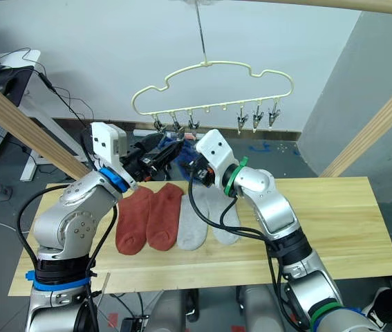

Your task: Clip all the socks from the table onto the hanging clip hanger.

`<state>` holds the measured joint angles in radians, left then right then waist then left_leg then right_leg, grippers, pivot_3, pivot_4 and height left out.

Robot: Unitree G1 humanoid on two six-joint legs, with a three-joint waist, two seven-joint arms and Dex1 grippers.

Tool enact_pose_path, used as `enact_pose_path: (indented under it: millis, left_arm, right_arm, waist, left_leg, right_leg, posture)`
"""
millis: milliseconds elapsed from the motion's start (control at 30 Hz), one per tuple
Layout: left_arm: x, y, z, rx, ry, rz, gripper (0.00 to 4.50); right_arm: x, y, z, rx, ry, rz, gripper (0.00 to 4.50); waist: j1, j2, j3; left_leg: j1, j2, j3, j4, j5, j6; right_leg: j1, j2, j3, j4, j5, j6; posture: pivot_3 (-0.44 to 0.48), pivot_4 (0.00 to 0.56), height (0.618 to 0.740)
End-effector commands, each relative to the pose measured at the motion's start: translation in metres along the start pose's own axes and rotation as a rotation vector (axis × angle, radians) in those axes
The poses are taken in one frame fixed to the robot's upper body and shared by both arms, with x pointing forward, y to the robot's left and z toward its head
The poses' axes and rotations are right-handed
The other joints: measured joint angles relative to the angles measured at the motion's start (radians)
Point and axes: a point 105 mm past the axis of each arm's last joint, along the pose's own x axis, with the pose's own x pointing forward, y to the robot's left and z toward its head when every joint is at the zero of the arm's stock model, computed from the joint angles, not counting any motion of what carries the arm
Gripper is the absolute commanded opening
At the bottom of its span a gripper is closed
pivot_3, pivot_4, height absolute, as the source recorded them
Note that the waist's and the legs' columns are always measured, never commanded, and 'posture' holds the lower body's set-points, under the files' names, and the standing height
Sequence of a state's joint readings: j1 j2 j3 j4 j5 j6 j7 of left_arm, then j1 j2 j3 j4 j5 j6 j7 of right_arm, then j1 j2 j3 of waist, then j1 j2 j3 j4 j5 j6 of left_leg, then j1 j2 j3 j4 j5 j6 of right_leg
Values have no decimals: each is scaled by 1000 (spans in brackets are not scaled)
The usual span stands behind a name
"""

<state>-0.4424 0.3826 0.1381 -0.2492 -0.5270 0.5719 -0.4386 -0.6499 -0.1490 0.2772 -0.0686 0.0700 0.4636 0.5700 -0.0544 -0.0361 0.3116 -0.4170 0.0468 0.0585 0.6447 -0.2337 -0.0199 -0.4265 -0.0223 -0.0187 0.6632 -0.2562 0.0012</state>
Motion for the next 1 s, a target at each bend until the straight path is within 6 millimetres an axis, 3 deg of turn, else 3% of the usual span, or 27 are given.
enact_pose_path:
  millis: [33,367,633,733,833,1000]
  left_arm:
    - [0,-9,14,147,-87,20,3579]
    - [25,-41,2,355,-203,126,3579]
    - [40,-43,-7,350,-254,248,3579]
    - [42,-43,-9,340,-260,261,2983]
    - [46,-42,-12,335,-251,274,2048]
    - [53,-42,-10,338,-264,298,2048]
  right_arm:
    - [-16,7,9,-42,-23,41,2485]
    - [-75,4,23,-54,4,37,2485]
    - [-91,-5,26,-30,35,-40,2485]
    - [-94,-7,24,-26,47,-59,2530]
    - [-96,-8,24,-24,54,-68,2530]
    - [-96,-10,24,-22,57,-74,2530]
  waist:
    - [2,0,0]
    - [5,0,0]
    - [-7,0,0]
    - [-7,0,0]
    - [-9,-1,0]
    - [-13,-1,1]
  left_leg:
    - [0,0,0,0,0,0]
    - [-1,-1,0,0,-2,3]
    - [0,0,0,0,-3,4]
    - [-1,0,0,0,-3,5]
    - [-1,-1,0,0,-3,5]
    - [-1,-1,0,0,-3,5]
  right_leg:
    - [0,0,0,0,0,0]
    - [0,-1,0,0,0,0]
    - [0,0,0,0,-1,2]
    - [0,0,0,0,-2,4]
    - [0,0,0,-1,-3,5]
    - [0,0,0,-1,-3,5]
  posture:
    - [-103,319,740]
    - [-146,328,740]
    - [-183,332,740]
    - [-194,335,740]
    - [-203,339,740]
    - [-208,340,740]
